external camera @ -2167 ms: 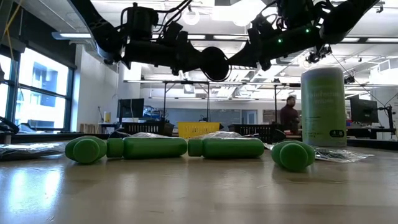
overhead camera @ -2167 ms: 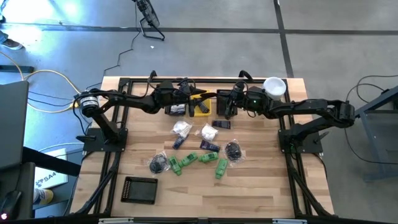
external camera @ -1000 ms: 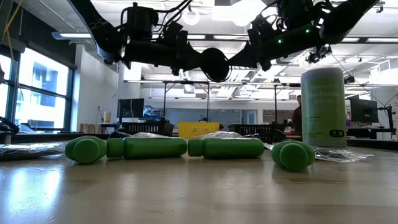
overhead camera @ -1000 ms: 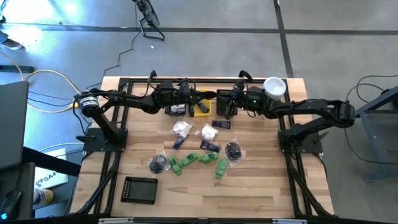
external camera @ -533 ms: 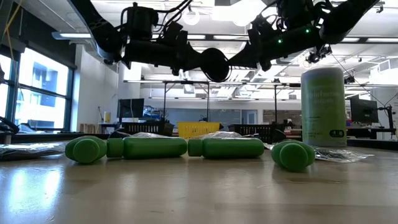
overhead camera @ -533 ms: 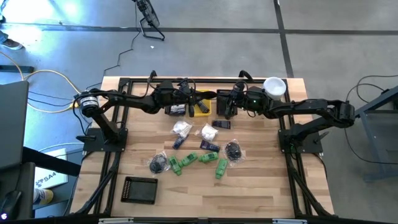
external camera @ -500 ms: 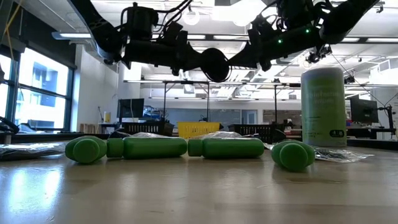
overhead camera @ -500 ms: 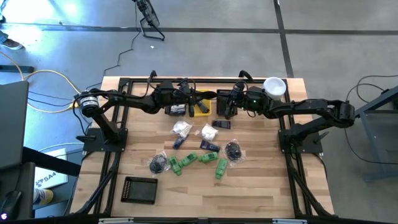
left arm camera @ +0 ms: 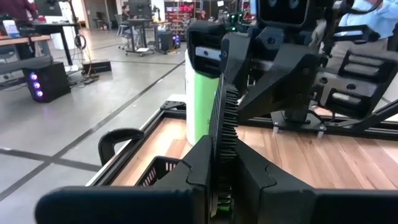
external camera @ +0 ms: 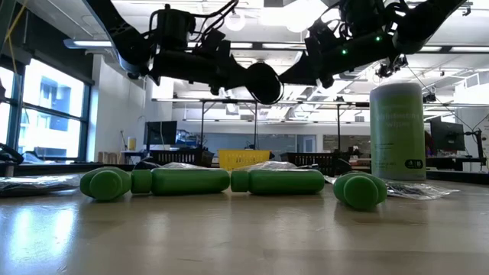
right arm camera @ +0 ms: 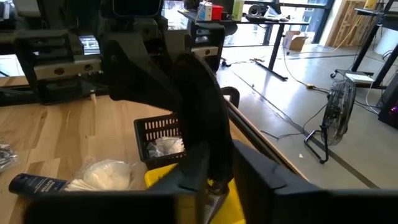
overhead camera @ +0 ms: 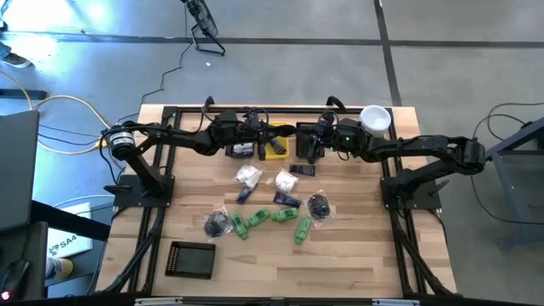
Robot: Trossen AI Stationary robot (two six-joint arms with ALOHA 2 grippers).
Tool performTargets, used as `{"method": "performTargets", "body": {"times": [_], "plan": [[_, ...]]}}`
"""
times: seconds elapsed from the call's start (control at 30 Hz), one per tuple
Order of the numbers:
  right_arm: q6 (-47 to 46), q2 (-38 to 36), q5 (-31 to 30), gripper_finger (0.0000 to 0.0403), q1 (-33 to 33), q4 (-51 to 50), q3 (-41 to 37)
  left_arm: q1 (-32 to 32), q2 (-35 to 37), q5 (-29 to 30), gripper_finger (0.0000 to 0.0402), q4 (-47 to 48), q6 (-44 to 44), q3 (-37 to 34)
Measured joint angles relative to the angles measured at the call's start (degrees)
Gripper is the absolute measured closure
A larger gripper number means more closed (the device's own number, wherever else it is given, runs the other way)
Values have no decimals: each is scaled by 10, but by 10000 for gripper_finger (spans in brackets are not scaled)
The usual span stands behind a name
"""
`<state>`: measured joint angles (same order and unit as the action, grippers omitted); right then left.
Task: Pick & Place Travel size toiletries
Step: Put the black hairbrush into the bottom black bin
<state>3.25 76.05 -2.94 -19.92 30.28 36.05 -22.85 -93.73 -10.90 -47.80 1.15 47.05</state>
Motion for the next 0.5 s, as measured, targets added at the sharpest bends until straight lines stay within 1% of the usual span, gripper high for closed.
{"method": "performTargets", "body": {"times": [0.1,0.2,0.27,0.37,0.43,0.5], "plan": [[0,-9,0,277,0,-13,0,0,0,1,370,0,0,0],[18,-36,-3,225,0,-44,0,0,2,1,370,2,0,0],[31,-62,-27,198,0,-65,0,0,14,1,370,17,0,0],[58,-99,-77,176,0,-91,0,0,46,1,370,73,-1,0],[71,-119,-105,172,-4,-104,0,0,78,0,370,132,-1,0],[75,-129,-118,172,-9,-104,0,6,115,-10,371,202,-7,0]]}}
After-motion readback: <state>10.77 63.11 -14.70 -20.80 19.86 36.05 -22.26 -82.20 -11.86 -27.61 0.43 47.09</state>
